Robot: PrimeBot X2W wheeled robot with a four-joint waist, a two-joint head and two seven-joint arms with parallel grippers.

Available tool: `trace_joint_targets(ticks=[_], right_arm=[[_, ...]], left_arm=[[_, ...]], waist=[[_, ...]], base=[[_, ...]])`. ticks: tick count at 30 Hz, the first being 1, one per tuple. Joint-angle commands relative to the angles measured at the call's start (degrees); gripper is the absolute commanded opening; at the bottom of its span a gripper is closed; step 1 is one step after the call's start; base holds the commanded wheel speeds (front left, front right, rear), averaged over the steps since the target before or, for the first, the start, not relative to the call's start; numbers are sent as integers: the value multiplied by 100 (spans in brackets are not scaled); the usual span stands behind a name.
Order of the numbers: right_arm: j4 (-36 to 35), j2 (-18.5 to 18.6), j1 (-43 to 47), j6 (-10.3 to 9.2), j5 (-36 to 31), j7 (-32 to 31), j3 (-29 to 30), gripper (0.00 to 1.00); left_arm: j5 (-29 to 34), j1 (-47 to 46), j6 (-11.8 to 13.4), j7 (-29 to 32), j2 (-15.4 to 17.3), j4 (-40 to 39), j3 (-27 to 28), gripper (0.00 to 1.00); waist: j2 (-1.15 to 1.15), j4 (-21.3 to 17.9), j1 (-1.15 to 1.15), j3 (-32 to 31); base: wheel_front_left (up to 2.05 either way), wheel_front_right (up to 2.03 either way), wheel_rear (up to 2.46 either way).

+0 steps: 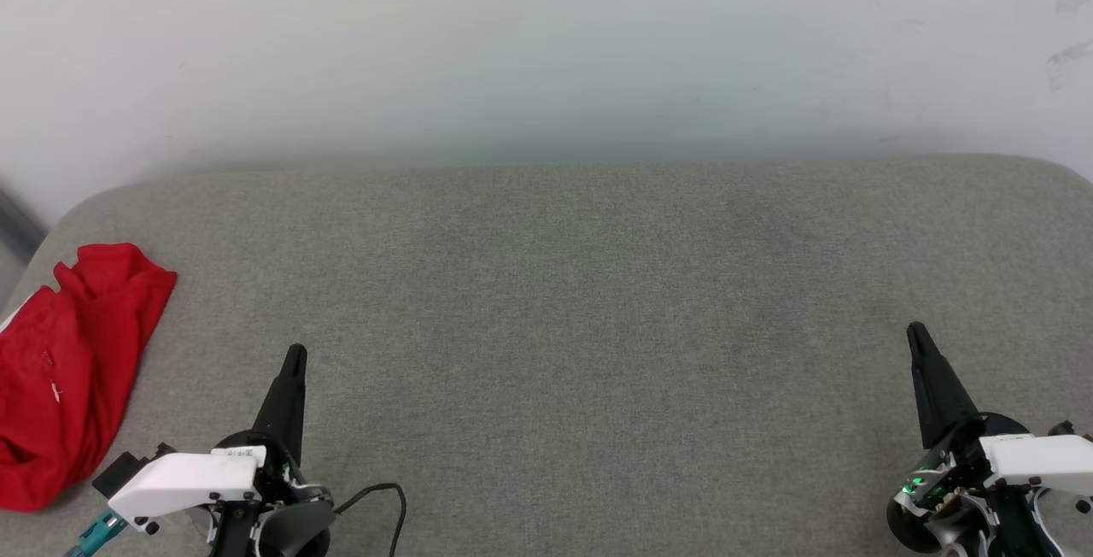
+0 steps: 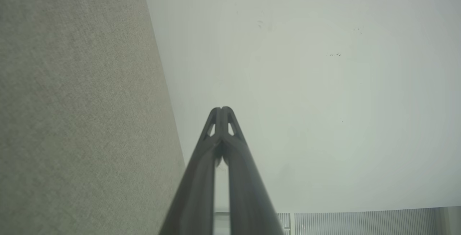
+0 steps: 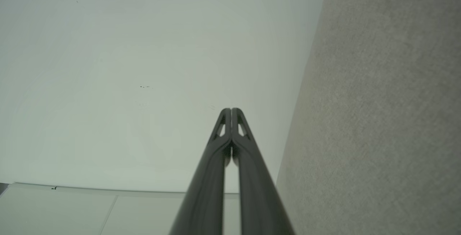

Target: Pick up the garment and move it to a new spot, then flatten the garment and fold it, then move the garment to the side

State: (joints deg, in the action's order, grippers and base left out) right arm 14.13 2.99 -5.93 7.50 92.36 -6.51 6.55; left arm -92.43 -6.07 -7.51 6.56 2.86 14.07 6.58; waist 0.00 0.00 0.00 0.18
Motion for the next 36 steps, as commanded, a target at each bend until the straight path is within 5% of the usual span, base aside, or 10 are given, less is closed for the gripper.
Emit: trace_joint_targets(ticks=[1, 23, 24, 36], right_arm=[[6, -24, -66, -2, 9, 2, -2, 0], [6, -25, -67, -2, 9, 3, -3, 0], [14, 0, 10, 0, -1, 0, 0, 100], [-134, 47, -12, 0, -192, 285, -180, 100]], left_arm=[[5, -37, -19, 11, -12, 1, 13, 0], [5, -37, -19, 11, -12, 1, 12, 0], [0, 7, 1, -1, 0, 18, -4, 100], [90, -106, 2, -328, -1, -105, -308, 100]], waist=[[0, 0, 0, 0], [0, 0, 0, 0], [0, 0, 0, 0], [0, 7, 0, 14]], base=[[0, 0, 0], [0, 0, 0], [0, 0, 0], [0, 0, 0]])
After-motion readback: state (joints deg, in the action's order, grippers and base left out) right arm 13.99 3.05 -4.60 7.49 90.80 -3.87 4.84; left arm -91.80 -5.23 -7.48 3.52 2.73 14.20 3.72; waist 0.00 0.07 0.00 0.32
